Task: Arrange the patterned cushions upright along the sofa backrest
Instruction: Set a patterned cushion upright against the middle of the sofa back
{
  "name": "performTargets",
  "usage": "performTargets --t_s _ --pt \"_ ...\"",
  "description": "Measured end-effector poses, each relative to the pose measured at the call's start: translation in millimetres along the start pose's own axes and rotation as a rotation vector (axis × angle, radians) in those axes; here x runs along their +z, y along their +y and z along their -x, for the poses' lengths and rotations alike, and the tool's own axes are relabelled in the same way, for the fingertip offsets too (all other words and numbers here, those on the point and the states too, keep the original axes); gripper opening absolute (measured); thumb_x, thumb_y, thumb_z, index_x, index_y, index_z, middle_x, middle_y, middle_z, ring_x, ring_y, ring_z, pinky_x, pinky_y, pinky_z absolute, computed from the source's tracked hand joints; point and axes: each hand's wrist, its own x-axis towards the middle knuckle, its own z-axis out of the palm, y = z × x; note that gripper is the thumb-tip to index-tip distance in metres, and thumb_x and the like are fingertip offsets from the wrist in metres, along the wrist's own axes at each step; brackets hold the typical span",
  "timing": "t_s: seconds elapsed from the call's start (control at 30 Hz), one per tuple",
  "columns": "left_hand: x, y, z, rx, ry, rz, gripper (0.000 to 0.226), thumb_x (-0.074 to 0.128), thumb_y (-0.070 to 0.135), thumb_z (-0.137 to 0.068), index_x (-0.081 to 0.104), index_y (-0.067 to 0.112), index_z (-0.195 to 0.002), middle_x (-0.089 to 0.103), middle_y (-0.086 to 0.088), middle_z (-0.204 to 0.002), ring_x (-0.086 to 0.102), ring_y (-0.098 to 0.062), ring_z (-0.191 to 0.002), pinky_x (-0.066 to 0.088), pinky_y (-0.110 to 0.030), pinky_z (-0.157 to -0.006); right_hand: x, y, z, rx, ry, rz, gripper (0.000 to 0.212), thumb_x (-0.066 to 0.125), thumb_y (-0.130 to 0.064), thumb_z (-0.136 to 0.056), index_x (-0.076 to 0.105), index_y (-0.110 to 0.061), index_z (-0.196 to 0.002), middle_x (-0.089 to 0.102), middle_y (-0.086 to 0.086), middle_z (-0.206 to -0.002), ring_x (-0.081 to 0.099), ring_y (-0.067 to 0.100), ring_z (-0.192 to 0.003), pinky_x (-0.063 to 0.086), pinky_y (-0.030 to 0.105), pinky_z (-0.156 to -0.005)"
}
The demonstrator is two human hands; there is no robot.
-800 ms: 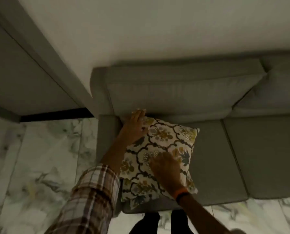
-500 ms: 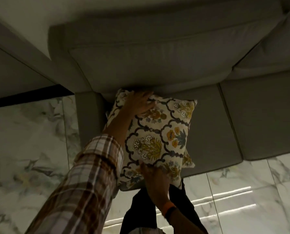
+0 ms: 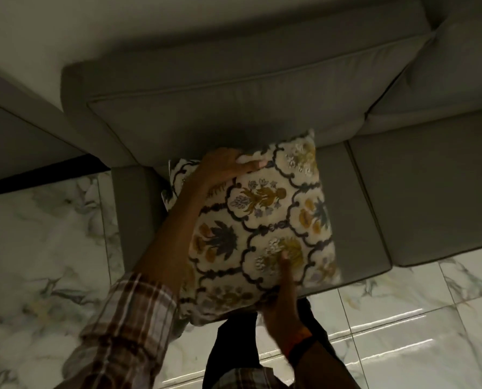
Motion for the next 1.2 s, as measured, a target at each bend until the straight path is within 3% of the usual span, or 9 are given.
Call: performTargets --t_s 0.17,0.27,0.4,0.6,0.7,0.77,0.93,1.07,1.2 --pt "12 56 4 0.069 0.142 0.639 0.085 0.069 0.067 -0.076 0.039 0.027 -0.146 0.051 -0.003 -0.147 0.053 -0.018 -0.128 0.043 -0.042 -0.109 -49 -143 -44 -0.408 -0.059 0.328 0.061 0.059 -0.030 -0.101 0.035 -0.038 -0.156 0.051 -0.001 -0.156 0.051 0.028 -0.142 0.044 0.057 -0.111" --pt "43 91 -16 -0.038 0.116 0.742 0.119 0.085 0.052 -0.066 0.010 0.026 -0.155 0.030 -0.006 -0.160 0.037 -0.026 -0.142 0.034 -0.047 -0.115 -63 -248 -71 -0.540 -0.072 0.478 0.064 0.069 -0.021 -0.096 0.042 -0.028 -0.154 0.058 0.002 -0.150 0.058 0.025 -0.136 0.047 0.056 -0.110" --pt "110 137 -61 -0.140 0.148 0.755 0.150 0.094 0.054 -0.041 0.002 0.025 -0.156 0.019 -0.005 -0.164 0.024 -0.028 -0.149 0.027 -0.054 -0.121 -92 -372 -132 -0.645 -0.138 0.732 0.070 0.083 -0.008 -0.083 0.053 -0.027 -0.144 0.066 0.001 -0.140 0.065 0.022 -0.127 0.057 0.048 -0.101" --pt "216 212 -164 -0.036 0.371 0.816 0.115 0.092 0.046 -0.059 0.025 0.027 -0.150 0.035 0.009 -0.154 0.034 -0.007 -0.140 0.030 -0.025 -0.120 -142 -503 -276 -0.677 -0.251 1.000 0.083 0.089 0.005 -0.071 0.052 -0.016 -0.143 0.066 0.007 -0.138 0.067 0.014 -0.124 0.058 0.048 -0.100" --pt "254 228 -213 0.020 0.335 0.844 0.092 0.089 0.037 -0.061 0.040 0.039 -0.140 0.048 0.001 -0.148 0.045 -0.014 -0.138 0.034 -0.046 -0.120 -172 -534 -340 -0.675 -0.261 1.040 0.105 0.097 -0.005 -0.064 0.040 -0.012 -0.152 0.060 0.009 -0.146 0.062 0.023 -0.132 0.055 0.053 -0.103" --pt "276 232 -239 0.066 0.307 0.809 0.075 0.088 0.018 -0.070 0.049 0.047 -0.127 0.056 0.008 -0.136 0.054 -0.001 -0.127 0.039 -0.053 -0.116 -188 -546 -369 -0.653 -0.300 1.049 0.113 0.099 -0.008 -0.062 0.035 -0.013 -0.154 0.058 0.010 -0.149 0.060 0.024 -0.134 0.054 0.054 -0.104" --pt "281 249 -269 0.038 0.369 0.874 0.072 0.086 0.026 -0.070 0.053 0.046 -0.130 0.059 0.006 -0.137 0.054 -0.011 -0.131 0.041 -0.044 -0.114 -206 -565 -391 -0.611 -0.315 1.003 0.107 0.091 0.008 -0.066 0.033 -0.008 -0.155 0.056 0.015 -0.150 0.063 0.025 -0.131 0.059 0.047 -0.098" --pt "281 243 -279 -0.029 0.420 0.894 0.092 0.088 0.032 -0.065 0.043 0.017 -0.143 0.055 -0.006 -0.144 0.053 -0.016 -0.133 0.046 -0.035 -0.111 -202 -567 -396 -0.614 -0.311 1.018 0.095 0.088 0.011 -0.069 0.042 -0.007 -0.150 0.060 0.015 -0.146 0.062 0.027 -0.132 0.059 0.043 -0.099" --pt "284 226 -275 -0.053 0.463 0.841 0.100 0.089 0.029 -0.062 0.035 0.009 -0.145 0.053 -0.010 -0.144 0.055 -0.009 -0.129 0.050 -0.033 -0.108 -196 -554 -391 -0.636 -0.290 1.097 0.098 0.094 -0.012 -0.065 0.044 -0.023 -0.148 0.057 0.013 -0.148 0.057 0.028 -0.137 0.052 0.048 -0.108"
